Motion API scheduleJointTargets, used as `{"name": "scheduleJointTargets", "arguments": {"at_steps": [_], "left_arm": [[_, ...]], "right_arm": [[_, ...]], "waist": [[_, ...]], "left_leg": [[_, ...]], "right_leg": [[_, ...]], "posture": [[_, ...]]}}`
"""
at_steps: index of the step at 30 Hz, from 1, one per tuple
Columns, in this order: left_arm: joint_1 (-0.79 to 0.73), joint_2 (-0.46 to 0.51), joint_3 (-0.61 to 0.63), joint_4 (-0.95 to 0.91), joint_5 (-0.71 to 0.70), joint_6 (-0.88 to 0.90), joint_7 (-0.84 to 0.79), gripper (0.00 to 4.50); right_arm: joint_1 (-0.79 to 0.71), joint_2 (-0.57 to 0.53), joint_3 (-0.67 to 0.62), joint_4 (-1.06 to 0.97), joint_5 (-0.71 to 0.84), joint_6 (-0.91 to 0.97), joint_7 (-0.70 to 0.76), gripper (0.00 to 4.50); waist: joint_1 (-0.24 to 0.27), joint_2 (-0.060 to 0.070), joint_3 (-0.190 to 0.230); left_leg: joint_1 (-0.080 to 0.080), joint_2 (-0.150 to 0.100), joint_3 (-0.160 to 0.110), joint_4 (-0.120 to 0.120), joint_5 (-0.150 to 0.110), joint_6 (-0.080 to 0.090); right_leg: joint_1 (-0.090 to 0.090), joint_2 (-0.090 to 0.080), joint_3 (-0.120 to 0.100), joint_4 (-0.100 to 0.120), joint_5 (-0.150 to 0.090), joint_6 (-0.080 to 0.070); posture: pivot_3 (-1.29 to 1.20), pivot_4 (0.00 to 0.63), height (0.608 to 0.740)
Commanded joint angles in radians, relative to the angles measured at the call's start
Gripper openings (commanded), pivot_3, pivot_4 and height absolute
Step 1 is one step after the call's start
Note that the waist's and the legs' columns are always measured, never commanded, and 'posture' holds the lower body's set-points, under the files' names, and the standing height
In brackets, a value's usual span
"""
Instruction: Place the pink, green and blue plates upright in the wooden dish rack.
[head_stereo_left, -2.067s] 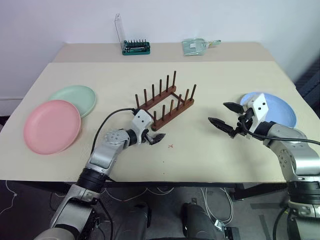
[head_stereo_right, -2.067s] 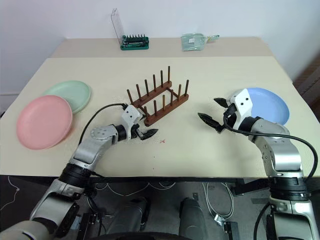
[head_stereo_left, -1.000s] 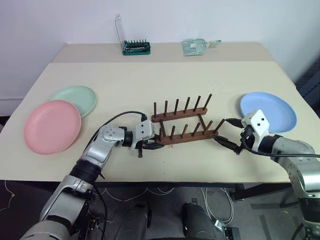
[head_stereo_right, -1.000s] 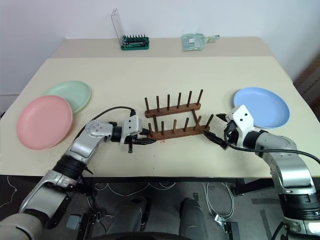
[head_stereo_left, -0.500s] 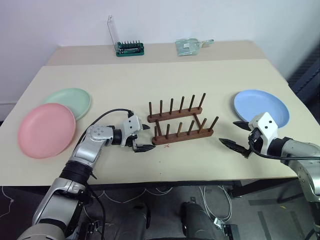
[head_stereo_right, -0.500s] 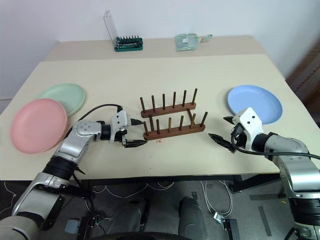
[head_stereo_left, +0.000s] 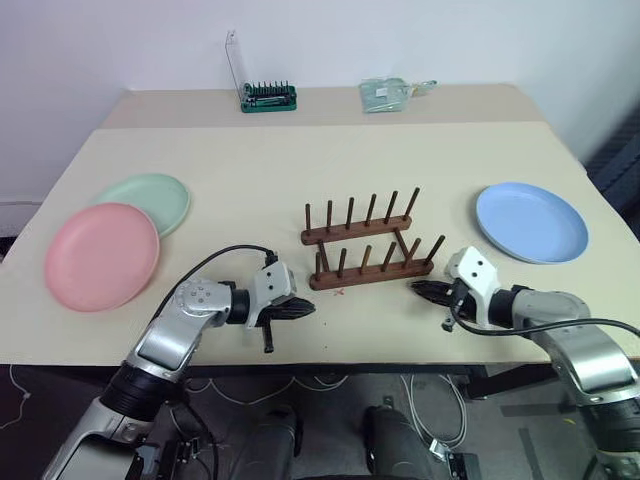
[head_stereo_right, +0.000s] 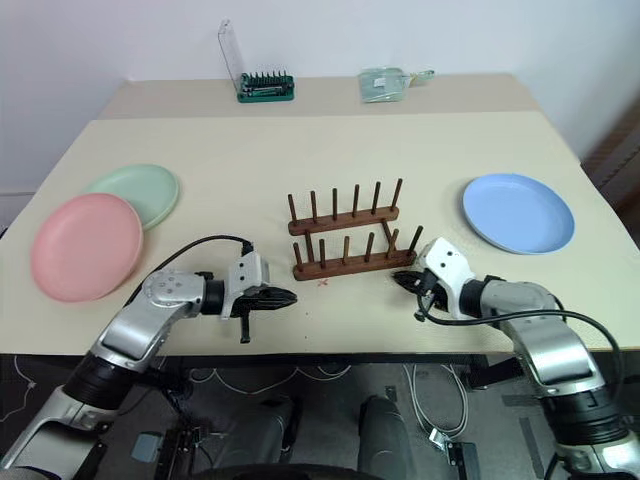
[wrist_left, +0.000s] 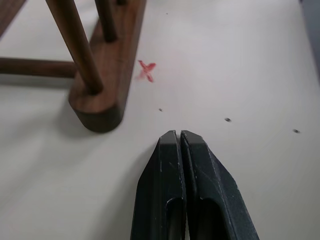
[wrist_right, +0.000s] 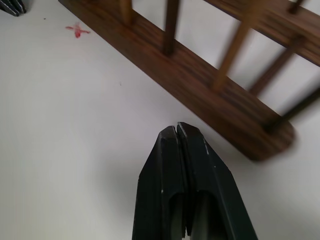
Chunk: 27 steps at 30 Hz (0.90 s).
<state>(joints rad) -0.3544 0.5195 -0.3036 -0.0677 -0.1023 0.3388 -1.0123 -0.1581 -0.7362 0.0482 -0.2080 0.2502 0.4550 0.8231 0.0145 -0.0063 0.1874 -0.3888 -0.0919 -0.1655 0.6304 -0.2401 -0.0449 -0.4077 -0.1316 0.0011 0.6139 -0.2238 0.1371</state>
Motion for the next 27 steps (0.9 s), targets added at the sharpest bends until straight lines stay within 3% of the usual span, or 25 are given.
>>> {"name": "scheduleJointTargets", "arguments": {"at_steps": [1, 12, 26, 27], "left_arm": [[-0.038, -0.03, -0.022, 0.114, 0.095, -0.044, 0.11, 0.11], [-0.15, -0.147, 0.031, 0.347, 0.102, -0.112, 0.277, 0.11], [-0.112, -0.17, 0.083, 0.313, 0.065, -0.09, 0.332, 0.11], [-0.092, -0.165, 0.088, 0.276, 0.049, -0.087, 0.315, 0.11]], "right_arm": [[-0.043, 0.018, 0.02, 0.016, -0.049, -0.009, -0.04, 0.02], [-0.161, 0.096, 0.031, 0.174, -0.144, -0.076, -0.133, 0.02], [-0.157, 0.093, -0.039, 0.179, -0.135, -0.145, -0.155, 0.02], [-0.155, 0.089, -0.082, 0.166, -0.094, -0.119, -0.146, 0.26]], "waist": [[0.002, 0.0, 0.0], [-0.006, 0.001, -0.002], [-0.02, 0.001, -0.002], [-0.026, 0.001, -0.002]], "left_leg": [[0.0, 0.0, 0.0, 0.0, 0.0, 0.0], [0.002, -0.001, 0.0, 0.0, 0.0, 0.0], [0.002, 0.0, 0.0, 0.0, 0.0, 0.0], [0.002, 0.0, 0.0, 0.0, 0.0, 0.0]], "right_leg": [[0.001, 0.0, 0.0, 0.0, 0.0, 0.0], [0.001, 0.0, 0.0, 0.001, 0.001, 0.0], [0.001, 0.001, 0.0, 0.001, 0.001, 0.0], [0.001, 0.001, 0.0, 0.001, 0.001, 0.0]], "posture": [[0.0, 0.15, 0.74], [0.0, 0.15, 0.74], [0.0, 0.15, 0.74], [0.0, 0.15, 0.74]]}}
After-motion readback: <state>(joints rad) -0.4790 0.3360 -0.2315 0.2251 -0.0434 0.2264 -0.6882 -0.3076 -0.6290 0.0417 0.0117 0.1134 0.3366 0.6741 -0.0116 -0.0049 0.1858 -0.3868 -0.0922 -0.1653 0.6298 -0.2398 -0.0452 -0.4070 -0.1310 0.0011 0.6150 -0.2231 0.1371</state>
